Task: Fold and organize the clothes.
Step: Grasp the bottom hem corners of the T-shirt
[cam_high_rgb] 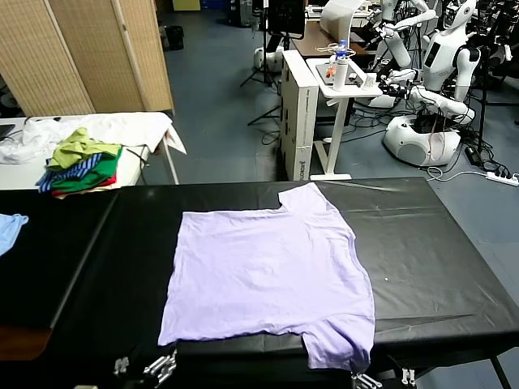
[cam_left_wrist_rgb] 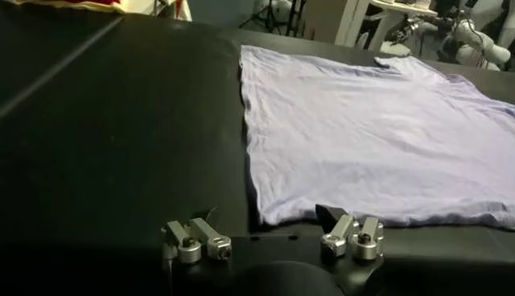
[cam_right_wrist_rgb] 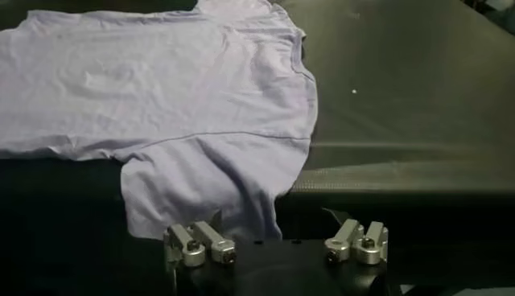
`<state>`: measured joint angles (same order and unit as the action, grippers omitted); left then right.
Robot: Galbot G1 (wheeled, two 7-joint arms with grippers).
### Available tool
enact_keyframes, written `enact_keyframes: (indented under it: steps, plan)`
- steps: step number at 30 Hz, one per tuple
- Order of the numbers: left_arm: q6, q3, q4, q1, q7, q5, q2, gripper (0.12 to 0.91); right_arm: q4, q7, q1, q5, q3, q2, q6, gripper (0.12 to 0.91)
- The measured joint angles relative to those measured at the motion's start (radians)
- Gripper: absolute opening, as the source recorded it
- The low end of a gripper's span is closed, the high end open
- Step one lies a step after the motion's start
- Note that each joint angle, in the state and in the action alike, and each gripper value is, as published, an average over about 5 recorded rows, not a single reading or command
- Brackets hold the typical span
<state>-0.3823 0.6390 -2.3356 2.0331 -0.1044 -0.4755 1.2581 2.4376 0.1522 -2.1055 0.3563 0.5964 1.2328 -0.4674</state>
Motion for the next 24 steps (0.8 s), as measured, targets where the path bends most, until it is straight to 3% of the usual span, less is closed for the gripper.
enact_keyframes:
  steps: [2,7,11,14,19,21,24]
  plan:
    - [0.002,-0.001,0.003,-0.001,-0.001,0.0,0.002,0.907,0.0,-0.001,0.002,0.004,0.002,0.0,0.01,0.637]
    - [0.009,-0.003,0.01,-0.003,-0.002,-0.001,0.005,0.882,0.001,-0.016,0.021,0.049,0.018,-0.01,0.07,0.35]
    - [0.014,-0.003,0.01,-0.004,-0.002,-0.002,0.006,0.696,-0.009,-0.036,0.06,0.096,0.034,-0.033,0.115,0.204]
    - [0.019,-0.003,0.01,-0.004,-0.002,-0.002,0.006,0.505,-0.028,-0.038,0.113,0.128,0.037,-0.058,0.129,0.149]
    - [0.023,-0.005,0.01,-0.003,0.004,0.0,0.01,0.203,-0.079,-0.03,0.239,0.172,0.023,-0.1,0.131,0.14]
    - [0.024,-0.008,0.008,-0.002,0.007,0.001,0.012,0.151,-0.105,-0.025,0.292,0.181,0.014,-0.115,0.129,0.14]
    - [0.025,-0.011,0.0,0.003,0.01,0.005,0.018,0.145,-0.149,-0.015,0.367,0.185,-0.002,-0.13,0.123,0.14]
